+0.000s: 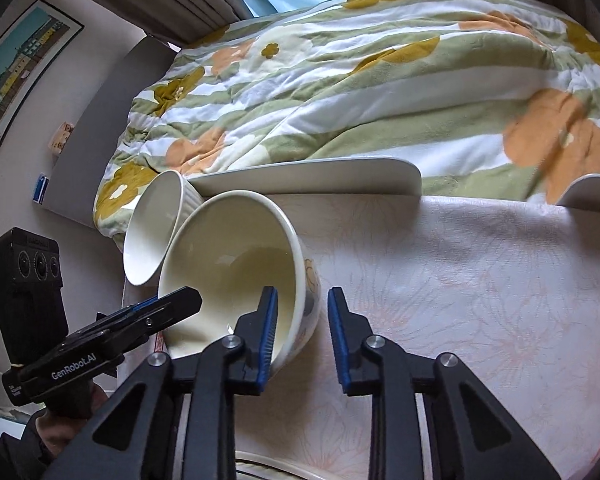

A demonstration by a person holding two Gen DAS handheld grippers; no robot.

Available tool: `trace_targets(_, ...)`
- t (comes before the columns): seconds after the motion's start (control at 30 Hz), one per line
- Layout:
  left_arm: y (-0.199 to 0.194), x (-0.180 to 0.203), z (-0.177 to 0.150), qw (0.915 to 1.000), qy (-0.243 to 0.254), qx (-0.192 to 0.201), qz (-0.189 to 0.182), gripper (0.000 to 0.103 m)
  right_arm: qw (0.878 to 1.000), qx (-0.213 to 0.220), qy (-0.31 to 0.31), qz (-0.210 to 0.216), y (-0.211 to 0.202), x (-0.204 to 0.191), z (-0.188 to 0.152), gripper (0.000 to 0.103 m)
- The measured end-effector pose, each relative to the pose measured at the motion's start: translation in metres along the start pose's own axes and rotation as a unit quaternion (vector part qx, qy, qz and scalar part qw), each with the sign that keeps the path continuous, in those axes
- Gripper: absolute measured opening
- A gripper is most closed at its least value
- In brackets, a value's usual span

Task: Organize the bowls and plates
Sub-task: 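Reach both grippers to the large cream bowl rim and close them, then carry the cream bowl into the pink basin and open both grippers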

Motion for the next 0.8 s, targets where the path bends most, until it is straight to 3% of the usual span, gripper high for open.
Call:
trace_targets(0.47,-0.025,0.016,0.007,0.9993,0.022,0.027,0.014,0.017,1.0,0.026,0.008,0.005,-0.012,-0.007,0.003,0.014)
trace_targets(0.8,-0.078,0.069,0.004,0.9973,0.046,0.056,-0.003,0.017,0.997,0.078,0.001,0.011,-0.08,-0.023,0.005,0.014)
Point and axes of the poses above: each gripper's, at about its wrist camera, not at the fingertips, and y roughly the way its jaws point, x to its right, z to its top, the point moved 9 cm from there along y, roughly the way its jaws point, and after that the axes turned 10 degrees about z, right-handed, at the moved point
